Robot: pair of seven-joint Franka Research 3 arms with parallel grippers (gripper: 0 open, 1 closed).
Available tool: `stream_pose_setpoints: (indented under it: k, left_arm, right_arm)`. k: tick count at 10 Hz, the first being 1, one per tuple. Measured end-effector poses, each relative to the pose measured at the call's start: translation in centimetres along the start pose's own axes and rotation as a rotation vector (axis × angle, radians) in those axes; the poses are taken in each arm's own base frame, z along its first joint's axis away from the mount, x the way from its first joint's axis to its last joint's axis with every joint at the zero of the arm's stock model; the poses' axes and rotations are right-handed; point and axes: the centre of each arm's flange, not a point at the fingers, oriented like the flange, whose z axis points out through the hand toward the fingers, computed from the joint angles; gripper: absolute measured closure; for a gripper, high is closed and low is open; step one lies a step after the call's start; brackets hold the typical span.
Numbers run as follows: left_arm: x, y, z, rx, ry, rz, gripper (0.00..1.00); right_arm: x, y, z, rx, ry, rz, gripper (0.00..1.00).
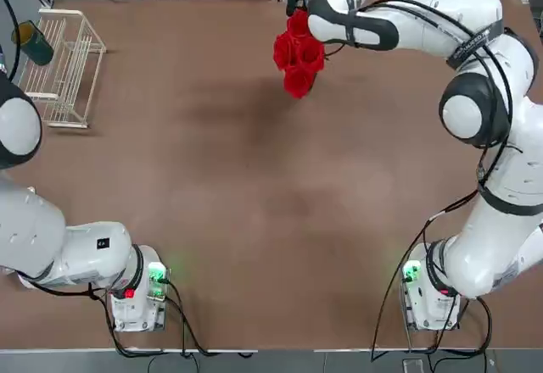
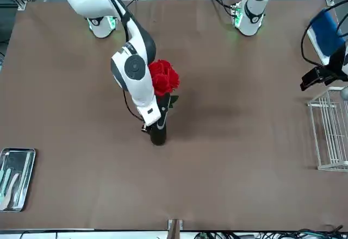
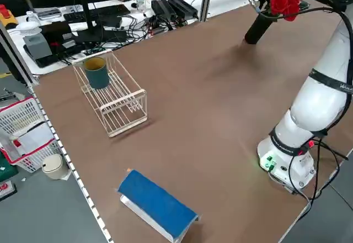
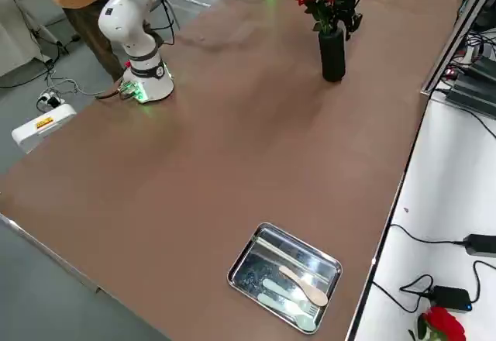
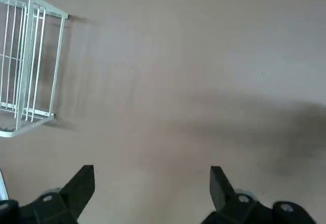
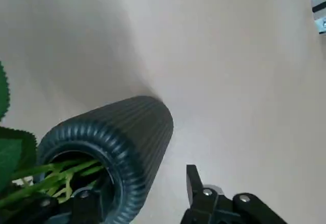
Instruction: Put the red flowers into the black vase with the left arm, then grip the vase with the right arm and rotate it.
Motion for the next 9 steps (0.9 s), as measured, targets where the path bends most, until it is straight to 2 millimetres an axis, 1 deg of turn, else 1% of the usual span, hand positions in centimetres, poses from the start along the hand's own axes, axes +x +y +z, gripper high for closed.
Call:
stream_pose_setpoints:
  k: [3, 4, 6, 9]
  left_arm:
    - [0.1, -0.3, 0.0, 0.000, 0.001, -0.008, 0.00]
    - [0.1, -0.3, 0.0, 0.000, 0.001, -0.010, 0.00]
    - [0.1, -0.3, -0.1, 0.000, 0.002, -0.012, 0.00]
    - [0.1, -0.6, -0.2, 0.000, 0.003, -0.017, 0.00]
  right_arm:
    - [-0.8, 1.7, 0.1, 0.025, 0.035, 0.055, 0.33]
    - [-0.8, 2.1, 0.0, 0.028, 0.044, 0.066, 0.30]
    - [-1.0, 2.7, -0.2, 0.038, 0.059, 0.087, 0.27]
    - [-1.3, 3.5, -0.9, 0.055, 0.085, 0.119, 0.26]
